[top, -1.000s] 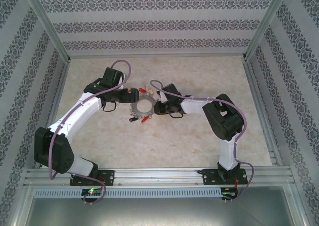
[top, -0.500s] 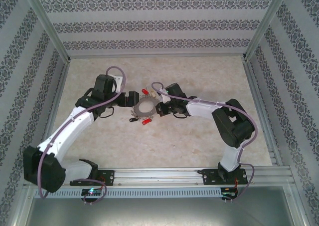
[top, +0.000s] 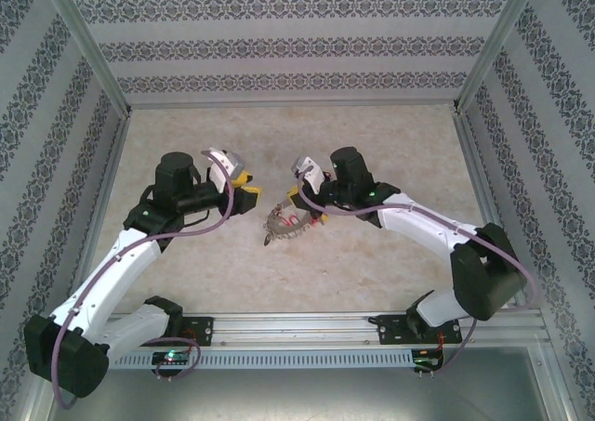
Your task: Put the keys on the keyring
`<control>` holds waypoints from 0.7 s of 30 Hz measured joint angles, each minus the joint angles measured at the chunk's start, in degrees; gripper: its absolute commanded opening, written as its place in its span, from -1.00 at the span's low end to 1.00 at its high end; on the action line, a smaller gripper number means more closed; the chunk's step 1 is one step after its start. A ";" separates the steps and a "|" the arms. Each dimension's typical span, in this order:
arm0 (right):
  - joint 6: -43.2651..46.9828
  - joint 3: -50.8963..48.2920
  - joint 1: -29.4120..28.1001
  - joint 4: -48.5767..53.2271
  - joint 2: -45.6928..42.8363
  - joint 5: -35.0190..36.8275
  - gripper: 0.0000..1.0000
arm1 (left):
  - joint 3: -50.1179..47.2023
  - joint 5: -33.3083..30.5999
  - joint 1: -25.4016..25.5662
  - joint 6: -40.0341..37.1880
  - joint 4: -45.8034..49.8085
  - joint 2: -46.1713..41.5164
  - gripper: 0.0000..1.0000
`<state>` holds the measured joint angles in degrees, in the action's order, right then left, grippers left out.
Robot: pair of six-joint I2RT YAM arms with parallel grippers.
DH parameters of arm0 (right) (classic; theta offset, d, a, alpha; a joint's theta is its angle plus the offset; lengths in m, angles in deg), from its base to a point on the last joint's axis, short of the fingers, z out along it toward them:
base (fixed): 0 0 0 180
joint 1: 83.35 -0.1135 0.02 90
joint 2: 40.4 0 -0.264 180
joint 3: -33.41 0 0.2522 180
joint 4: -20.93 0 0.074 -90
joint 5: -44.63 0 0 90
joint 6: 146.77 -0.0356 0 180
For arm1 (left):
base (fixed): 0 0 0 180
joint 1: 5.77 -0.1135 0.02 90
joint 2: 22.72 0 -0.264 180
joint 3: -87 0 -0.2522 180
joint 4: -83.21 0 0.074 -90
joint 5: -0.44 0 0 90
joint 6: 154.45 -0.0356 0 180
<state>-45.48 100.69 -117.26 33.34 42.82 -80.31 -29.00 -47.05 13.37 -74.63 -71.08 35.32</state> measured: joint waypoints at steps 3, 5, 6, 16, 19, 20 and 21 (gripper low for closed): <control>3.67 -0.15 -0.17 0.00 -1.40 -2.27 -1.00 | 1.40 4.79 0.44 -5.77 2.25 0.92 -0.33; 5.49 -0.61 -0.50 -0.28 -2.60 -3.43 -1.00 | 1.73 6.82 0.74 -8.87 3.17 1.77 -0.41; 6.62 -1.14 -0.81 -0.72 -3.50 -4.09 -1.00 | 1.75 7.58 0.96 -10.16 3.63 2.12 -0.43; 14.16 -4.44 -2.84 -3.28 -7.67 -9.18 -1.00 | -1.68 10.97 2.16 -17.22 2.93 3.85 -0.57; 16.22 -5.27 -3.56 -3.65 -8.50 -10.97 -1.00 | -1.75 11.96 3.34 -21.94 3.56 3.91 -0.59; 16.46 -5.27 -3.85 -3.78 -8.76 -11.47 -1.00 | -1.75 12.20 3.89 -23.08 4.02 3.91 -0.59; 16.63 -5.27 -3.87 -4.17 -9.01 -12.00 -1.00 | -1.75 12.55 4.42 -24.13 4.39 3.93 -0.59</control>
<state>-28.84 95.42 -121.13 29.17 33.81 -92.31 -30.75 -34.51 17.79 -98.76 -66.69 39.25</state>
